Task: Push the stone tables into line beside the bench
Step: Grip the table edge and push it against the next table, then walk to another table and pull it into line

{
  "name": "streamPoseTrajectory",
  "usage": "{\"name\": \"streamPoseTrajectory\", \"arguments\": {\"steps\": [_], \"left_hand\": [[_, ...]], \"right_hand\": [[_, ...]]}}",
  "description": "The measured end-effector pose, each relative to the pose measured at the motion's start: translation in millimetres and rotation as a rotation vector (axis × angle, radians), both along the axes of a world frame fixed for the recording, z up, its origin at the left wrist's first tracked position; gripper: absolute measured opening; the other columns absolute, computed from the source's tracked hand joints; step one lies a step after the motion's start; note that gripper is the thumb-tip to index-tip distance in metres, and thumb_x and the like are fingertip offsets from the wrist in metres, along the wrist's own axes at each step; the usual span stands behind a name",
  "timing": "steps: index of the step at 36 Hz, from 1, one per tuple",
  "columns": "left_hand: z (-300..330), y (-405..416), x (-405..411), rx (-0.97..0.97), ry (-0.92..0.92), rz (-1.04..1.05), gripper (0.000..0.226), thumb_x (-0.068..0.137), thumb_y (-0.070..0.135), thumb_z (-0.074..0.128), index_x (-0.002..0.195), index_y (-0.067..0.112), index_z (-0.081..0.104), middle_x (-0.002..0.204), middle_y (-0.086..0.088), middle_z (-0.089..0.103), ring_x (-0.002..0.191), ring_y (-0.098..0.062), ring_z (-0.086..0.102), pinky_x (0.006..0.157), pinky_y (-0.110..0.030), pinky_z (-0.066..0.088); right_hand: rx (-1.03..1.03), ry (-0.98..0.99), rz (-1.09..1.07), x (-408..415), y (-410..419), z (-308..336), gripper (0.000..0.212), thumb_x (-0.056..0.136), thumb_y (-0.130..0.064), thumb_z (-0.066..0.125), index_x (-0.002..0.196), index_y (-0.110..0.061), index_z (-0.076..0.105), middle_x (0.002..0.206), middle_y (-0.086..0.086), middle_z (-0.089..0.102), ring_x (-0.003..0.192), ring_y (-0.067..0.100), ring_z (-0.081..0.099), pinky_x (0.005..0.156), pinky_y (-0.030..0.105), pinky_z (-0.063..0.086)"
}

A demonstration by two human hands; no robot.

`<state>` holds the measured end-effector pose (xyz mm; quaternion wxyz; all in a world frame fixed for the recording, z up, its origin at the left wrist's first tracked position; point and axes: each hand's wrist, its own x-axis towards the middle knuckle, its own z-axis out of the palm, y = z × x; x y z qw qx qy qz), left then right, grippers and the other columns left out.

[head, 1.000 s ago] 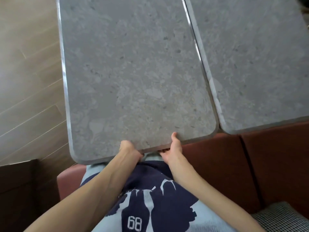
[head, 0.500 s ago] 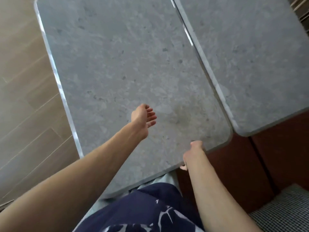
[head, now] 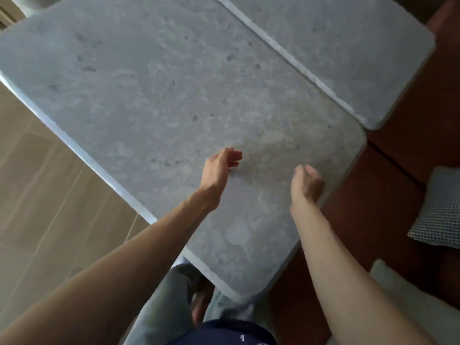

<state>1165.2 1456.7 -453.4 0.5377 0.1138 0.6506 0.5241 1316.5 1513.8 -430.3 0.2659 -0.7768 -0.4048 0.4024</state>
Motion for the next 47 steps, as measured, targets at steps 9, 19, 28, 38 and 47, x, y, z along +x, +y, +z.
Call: {"name": "streamPoseTrajectory", "arguments": {"steps": [9,19,28,38,47], "left_hand": [[60,-20,-42,-0.004,0.072,-0.068,0.034,0.101,0.026,0.042,0.097,0.016,0.074,0.101,-0.005,0.076,0.097,-0.019,0.067,0.088,-0.033,0.044],[161,-41,-168,0.155,0.164,0.09,0.027,0.098,0.014,0.045,0.094,0.009,0.072,0.093,-0.014,0.073,0.09,-0.023,0.069,0.088,-0.042,0.052],[194,-118,-346,0.301,0.134,0.204,0.025,0.095,0.01,0.048,0.088,0.005,0.072,0.085,-0.013,0.071,0.079,-0.026,0.069,0.072,-0.038,0.056],[253,-164,-587,0.446,0.182,0.178,0.028,0.091,0.012,0.046,0.089,0.0,0.072,0.083,-0.015,0.071,0.08,-0.027,0.067,0.076,-0.04,0.056],[298,-111,-738,0.606,0.214,0.018,0.029,0.088,0.015,0.044,0.084,0.006,0.072,0.083,-0.016,0.07,0.081,-0.027,0.067,0.074,-0.034,0.058]], "right_hand": [[-0.089,0.229,0.004,-67,-35,38,0.035,0.086,-0.02,0.057,0.095,0.013,0.059,0.1,0.03,0.066,0.105,0.044,0.061,0.083,0.053,0.051],[0.038,0.602,0.31,-195,-23,110,0.013,0.095,-0.015,0.058,0.097,-0.013,0.07,0.1,0.008,0.072,0.097,0.023,0.069,0.085,0.036,0.054],[0.133,0.557,0.503,-360,-76,150,0.018,0.094,-0.006,0.055,0.086,-0.011,0.07,0.083,0.008,0.072,0.077,0.022,0.068,0.065,0.03,0.055],[0.337,0.56,0.443,-565,-127,219,0.017,0.093,-0.006,0.056,0.086,-0.009,0.071,0.083,0.015,0.069,0.078,0.022,0.066,0.068,0.029,0.057],[0.487,0.528,0.374,-699,-100,267,0.019,0.094,-0.011,0.056,0.092,-0.004,0.073,0.084,0.014,0.073,0.077,0.016,0.07,0.064,0.022,0.057]]}}
